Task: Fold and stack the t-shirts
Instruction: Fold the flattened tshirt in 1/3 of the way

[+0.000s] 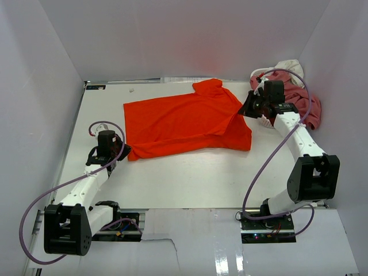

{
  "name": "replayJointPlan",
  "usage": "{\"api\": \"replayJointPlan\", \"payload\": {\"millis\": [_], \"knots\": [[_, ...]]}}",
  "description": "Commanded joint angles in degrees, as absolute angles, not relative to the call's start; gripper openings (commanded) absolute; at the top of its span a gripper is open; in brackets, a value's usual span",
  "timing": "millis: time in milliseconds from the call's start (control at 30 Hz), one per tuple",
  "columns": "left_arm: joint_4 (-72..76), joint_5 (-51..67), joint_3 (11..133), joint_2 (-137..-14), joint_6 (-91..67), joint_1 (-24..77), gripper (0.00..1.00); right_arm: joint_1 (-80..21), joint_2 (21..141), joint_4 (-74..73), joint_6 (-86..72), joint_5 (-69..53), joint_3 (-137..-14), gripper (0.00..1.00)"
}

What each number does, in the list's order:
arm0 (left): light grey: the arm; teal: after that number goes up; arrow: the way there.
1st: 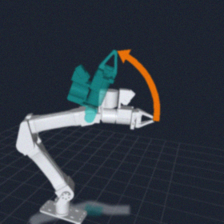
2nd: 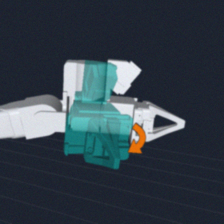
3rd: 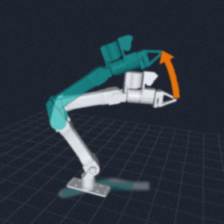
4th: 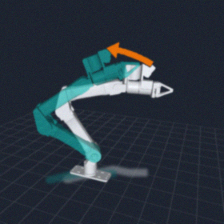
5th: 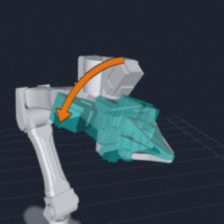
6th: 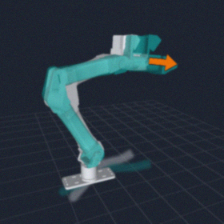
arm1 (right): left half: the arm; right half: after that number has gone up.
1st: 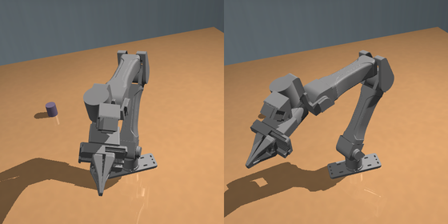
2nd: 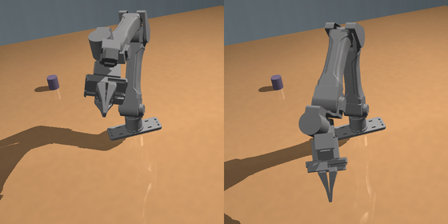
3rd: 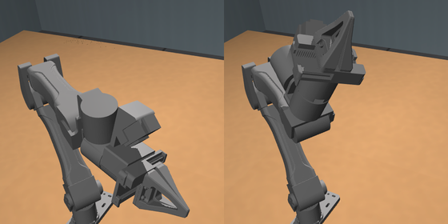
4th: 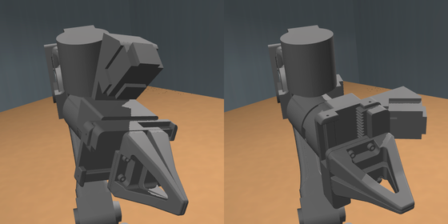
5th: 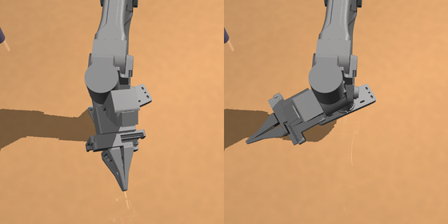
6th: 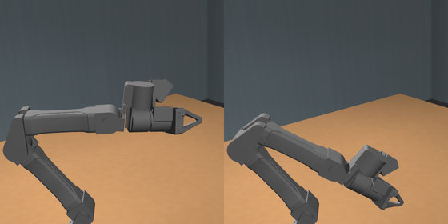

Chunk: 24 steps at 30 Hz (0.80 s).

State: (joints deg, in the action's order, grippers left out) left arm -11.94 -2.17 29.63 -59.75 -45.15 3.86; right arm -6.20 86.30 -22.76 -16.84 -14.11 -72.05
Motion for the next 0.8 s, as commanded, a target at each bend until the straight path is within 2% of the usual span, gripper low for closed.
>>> {"api": "replayJointPlan", "payload": {"millis": [0,767], "knots": [[-10.6,-3.2,29.9,-59.2,-45.9,3.8,0.0,-6.6,87.2,-22.1,-15.7,-15.1,-75.9,0.08],[-4.5,-7.9,27.5,-61.7,-47.5,3.8,0.0,-8.6,96.5,-23.1,-14.9,-15.6,-85.2,0.08]]}}
